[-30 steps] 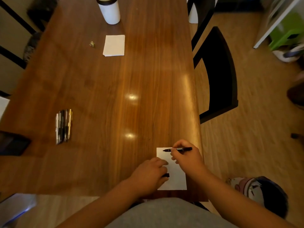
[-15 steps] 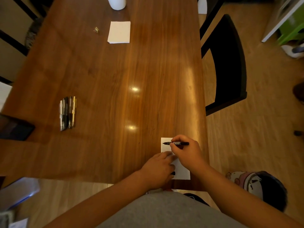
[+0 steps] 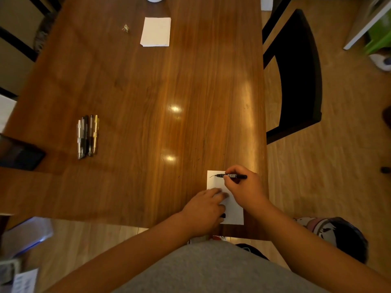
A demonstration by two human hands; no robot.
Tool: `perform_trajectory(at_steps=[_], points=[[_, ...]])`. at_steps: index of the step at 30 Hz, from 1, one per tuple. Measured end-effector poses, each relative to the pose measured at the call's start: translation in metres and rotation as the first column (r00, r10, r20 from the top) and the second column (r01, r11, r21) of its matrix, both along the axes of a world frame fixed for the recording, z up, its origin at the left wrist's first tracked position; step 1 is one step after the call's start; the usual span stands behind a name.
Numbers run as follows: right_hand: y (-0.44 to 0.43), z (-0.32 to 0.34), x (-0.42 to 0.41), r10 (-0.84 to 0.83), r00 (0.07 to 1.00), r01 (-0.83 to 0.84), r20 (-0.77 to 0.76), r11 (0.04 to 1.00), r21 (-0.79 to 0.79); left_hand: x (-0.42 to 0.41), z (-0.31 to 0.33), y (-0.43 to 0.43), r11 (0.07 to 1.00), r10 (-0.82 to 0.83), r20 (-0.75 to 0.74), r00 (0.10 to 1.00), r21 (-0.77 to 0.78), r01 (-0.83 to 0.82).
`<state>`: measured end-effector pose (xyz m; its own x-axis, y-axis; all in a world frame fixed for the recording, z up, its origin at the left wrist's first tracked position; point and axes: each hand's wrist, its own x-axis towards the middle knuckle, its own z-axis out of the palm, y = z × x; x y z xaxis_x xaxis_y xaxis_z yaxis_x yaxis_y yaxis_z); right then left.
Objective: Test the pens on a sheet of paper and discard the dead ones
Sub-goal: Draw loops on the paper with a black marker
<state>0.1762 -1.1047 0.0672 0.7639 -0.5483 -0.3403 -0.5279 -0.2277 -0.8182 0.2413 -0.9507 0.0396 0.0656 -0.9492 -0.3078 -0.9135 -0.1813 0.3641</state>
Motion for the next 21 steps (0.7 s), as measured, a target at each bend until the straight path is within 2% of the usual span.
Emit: perform_trajectory(at_steps=[10,21], points=[[0.0,0.002,-0.008,0.018,0.999,-0.02,-0.04,0.999,-0.049,0.0,0.006,-0.007,1.0,0.016,0.031,0.999,0.016,-0.017],[-0.012,-0.002,-0.005,-0.027,0.999,0.027,-0.029,1.0,-0.009,-0.001,-0.001,-0.008,1.0,0.006,0.063,0.998,0.008,-0.007]])
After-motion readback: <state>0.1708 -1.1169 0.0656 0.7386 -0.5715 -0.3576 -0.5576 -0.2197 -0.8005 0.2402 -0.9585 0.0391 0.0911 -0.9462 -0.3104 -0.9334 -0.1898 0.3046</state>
